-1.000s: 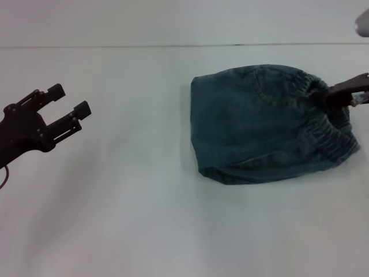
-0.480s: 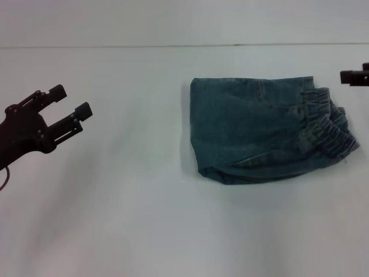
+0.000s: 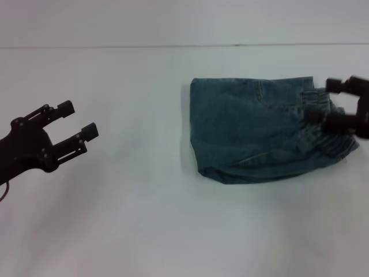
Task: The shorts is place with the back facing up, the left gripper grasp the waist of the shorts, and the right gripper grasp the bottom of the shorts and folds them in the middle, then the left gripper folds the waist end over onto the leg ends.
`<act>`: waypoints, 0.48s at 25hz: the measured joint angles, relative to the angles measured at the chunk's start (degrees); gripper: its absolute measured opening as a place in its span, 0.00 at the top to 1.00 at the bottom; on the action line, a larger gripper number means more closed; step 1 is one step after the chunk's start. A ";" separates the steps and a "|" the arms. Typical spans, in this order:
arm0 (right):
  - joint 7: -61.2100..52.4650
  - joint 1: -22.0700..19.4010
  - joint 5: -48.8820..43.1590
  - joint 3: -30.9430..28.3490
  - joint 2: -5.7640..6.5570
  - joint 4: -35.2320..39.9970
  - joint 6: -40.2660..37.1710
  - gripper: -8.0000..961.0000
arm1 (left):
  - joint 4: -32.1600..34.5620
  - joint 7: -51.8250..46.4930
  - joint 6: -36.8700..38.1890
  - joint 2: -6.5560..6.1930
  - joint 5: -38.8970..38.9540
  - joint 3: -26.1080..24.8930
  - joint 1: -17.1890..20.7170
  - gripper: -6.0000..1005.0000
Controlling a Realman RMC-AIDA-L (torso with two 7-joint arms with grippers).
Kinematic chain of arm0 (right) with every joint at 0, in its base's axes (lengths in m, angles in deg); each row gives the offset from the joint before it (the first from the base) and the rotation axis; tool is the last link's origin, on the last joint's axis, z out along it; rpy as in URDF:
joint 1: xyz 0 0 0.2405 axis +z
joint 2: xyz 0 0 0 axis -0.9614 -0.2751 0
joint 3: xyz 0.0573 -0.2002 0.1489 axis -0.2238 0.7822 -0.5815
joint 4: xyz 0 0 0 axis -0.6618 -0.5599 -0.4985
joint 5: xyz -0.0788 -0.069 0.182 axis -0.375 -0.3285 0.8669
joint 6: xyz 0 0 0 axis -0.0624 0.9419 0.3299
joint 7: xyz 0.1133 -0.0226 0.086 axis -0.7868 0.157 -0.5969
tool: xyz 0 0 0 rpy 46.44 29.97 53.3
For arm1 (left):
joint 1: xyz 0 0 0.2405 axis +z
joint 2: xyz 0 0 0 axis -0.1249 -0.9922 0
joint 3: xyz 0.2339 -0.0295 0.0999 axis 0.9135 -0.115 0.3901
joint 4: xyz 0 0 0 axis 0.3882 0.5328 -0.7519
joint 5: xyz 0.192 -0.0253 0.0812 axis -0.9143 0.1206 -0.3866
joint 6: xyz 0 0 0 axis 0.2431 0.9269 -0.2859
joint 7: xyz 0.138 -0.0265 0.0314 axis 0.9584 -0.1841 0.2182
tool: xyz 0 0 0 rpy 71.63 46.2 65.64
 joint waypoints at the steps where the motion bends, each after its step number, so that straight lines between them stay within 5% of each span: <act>1: 3.70 -0.71 2.00 0.37 0.00 -2.52 -0.23 0.11 | 0.00 0.20 0.29 -0.17 -0.61 -0.02 0.06 0.22; 12: 48.90 -0.63 8.50 -0.11 0.43 -37.96 -3.64 0.03 | -1.35 4.46 1.52 0.37 -2.56 -0.93 2.78 0.20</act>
